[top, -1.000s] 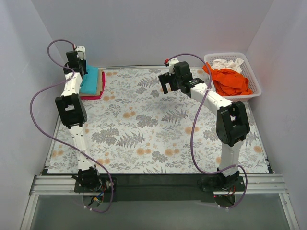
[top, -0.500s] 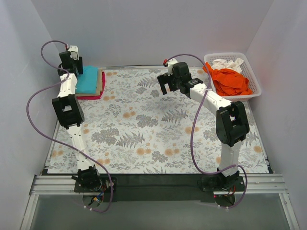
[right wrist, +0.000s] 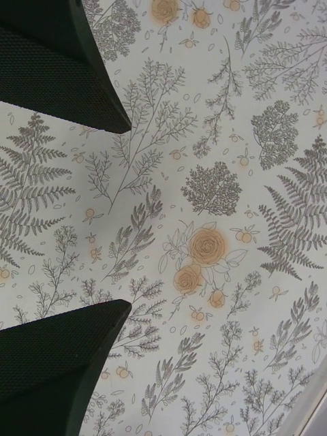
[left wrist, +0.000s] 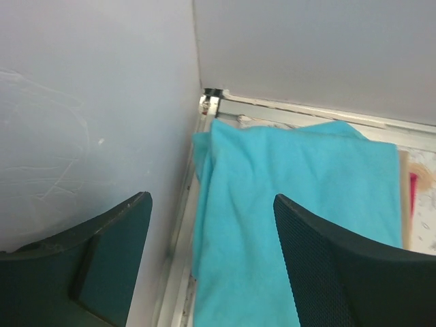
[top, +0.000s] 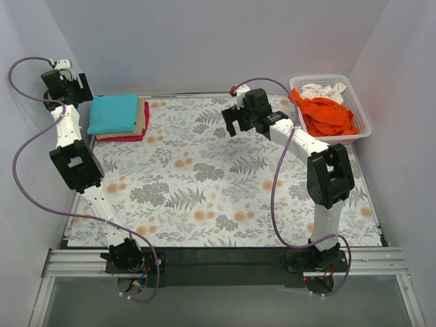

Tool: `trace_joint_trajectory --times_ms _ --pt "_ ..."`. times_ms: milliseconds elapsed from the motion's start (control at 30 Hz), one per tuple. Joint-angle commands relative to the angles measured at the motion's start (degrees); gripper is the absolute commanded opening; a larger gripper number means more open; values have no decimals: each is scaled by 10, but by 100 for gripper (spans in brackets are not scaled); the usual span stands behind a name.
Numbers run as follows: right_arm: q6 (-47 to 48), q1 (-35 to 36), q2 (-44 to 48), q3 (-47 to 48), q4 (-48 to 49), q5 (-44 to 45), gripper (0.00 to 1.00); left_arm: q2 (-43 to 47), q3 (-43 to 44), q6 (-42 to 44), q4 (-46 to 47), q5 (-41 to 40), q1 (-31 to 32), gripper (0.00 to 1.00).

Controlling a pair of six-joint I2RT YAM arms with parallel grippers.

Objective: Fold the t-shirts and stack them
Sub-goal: Neatly place the folded tshirt to the corner

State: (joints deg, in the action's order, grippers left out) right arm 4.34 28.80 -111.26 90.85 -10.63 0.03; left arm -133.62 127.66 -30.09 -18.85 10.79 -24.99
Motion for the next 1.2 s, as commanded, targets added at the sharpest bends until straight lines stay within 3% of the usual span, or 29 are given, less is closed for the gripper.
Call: trace_joint_trajectory --times_ms 0,167,433,567,767,1033,1167 --pt "11 2 10 -19 -6 -38 98 59 -32 -14 -32 73 12 66" --pt "15 2 22 -36 -7 -38 98 37 -57 -36 -58 31 9 60" --pt "44 -4 45 -41 -33 -43 98 19 -108 -62 -102 21 4 59" --pt "54 -10 62 -37 -60 -48 98 30 -127 -80 -109 30 4 67" --pt "72 -18 78 -15 -104 -45 98 40 -61 -133 -170 74 -1 85" --pt "65 -50 130 -12 -127 -29 98 151 -69 -106 -153 113 3 95" --pt "40 -74 176 -32 -131 9 98 145 13 -89 -232 128 27 97"
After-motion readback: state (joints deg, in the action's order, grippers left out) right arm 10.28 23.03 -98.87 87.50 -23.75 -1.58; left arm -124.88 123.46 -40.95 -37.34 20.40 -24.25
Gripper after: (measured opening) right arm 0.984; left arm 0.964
